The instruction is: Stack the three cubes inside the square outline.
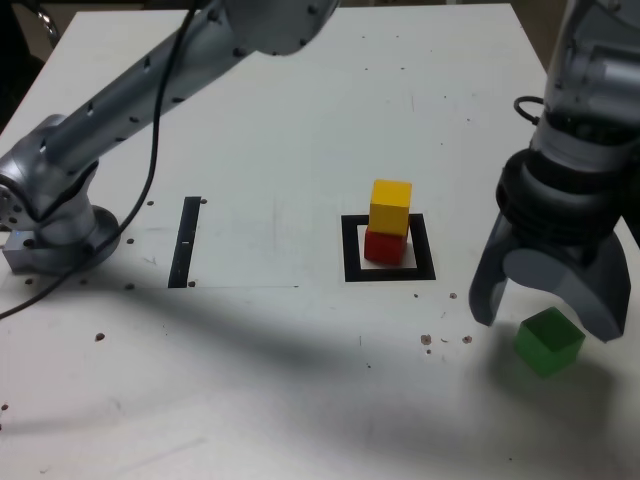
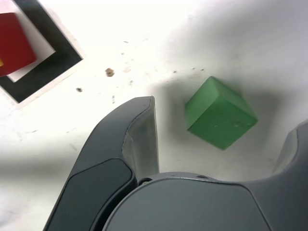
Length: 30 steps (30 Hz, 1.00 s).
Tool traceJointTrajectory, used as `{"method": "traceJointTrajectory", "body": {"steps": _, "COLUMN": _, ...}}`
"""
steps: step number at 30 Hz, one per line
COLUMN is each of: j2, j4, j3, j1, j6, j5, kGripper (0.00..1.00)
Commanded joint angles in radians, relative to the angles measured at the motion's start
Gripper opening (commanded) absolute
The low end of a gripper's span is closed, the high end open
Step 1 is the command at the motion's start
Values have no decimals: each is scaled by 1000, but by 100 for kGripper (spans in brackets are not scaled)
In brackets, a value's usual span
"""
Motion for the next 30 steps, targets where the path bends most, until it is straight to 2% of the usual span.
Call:
{"method": "traceJointTrajectory", "body": {"steps": 1, "j2": 25, "j4": 11, "j3": -19, "j1": -3, "j6": 2, "j5": -6, "kGripper": 94}}
{"method": "traceJointTrajectory", "body": {"steps": 11, "j2": 87, "j4": 10, "j3": -87, "j1": -5, "j6": 3, "j5": -10, "kGripper": 92}}
{"method": "traceJointTrajectory", "body": {"steps": 21, "j2": 125, "j4": 6, "j3": -115, "j1": -4, "j6": 3, "j5": -28, "kGripper": 83}}
{"method": "traceJointTrajectory", "body": {"steps": 23, "j2": 129, "j4": 7, "j3": -116, "j1": -3, "j6": 4, "j5": -28, "kGripper": 79}}
{"method": "traceJointTrajectory", "body": {"steps": 30, "j2": 131, "j4": -6, "j3": -116, "j1": 1, "j6": 5, "j5": -22, "kGripper": 55}}
